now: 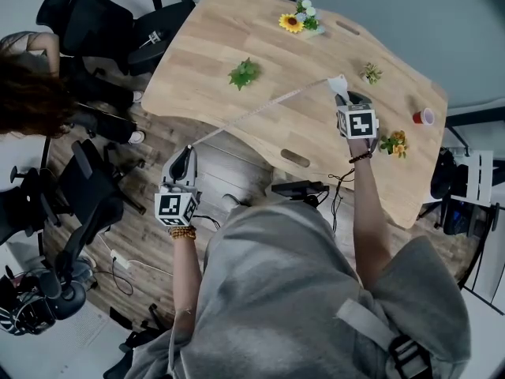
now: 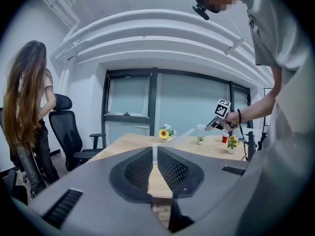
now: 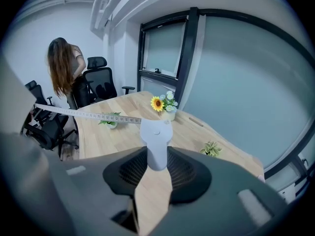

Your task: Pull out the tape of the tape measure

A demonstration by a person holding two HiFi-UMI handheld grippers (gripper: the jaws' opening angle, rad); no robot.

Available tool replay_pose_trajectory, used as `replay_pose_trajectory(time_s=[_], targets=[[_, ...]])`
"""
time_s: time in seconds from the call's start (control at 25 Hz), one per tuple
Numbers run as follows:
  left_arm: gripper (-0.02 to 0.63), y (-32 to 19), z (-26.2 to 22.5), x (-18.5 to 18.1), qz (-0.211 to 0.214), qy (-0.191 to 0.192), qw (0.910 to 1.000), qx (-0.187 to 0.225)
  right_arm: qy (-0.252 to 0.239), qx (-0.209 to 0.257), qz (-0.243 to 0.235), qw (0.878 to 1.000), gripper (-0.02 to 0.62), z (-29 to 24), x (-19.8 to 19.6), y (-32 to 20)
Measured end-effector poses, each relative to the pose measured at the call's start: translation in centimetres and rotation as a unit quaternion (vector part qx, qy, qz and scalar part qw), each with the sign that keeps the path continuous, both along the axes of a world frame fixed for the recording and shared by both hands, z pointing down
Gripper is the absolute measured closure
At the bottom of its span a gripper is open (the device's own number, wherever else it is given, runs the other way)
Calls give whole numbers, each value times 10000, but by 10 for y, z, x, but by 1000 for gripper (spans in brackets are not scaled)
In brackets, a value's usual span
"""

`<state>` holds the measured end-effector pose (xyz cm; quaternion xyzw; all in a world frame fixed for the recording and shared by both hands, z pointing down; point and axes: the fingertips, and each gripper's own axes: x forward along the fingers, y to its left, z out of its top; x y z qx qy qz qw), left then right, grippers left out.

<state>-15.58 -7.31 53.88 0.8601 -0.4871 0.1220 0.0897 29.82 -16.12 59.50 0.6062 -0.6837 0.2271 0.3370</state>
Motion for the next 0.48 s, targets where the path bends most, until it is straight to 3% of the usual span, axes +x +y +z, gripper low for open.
replay_pose_trajectory(time_s=[0.32,0.48], targets=[[569,-3,5,1,-48,78,9999,-109,-132,15,-27,9999,465,1,3,4],[569,-3,9,13,95,-58,9998,-150,-203,-65,-118,9997,465,2,-8,7]])
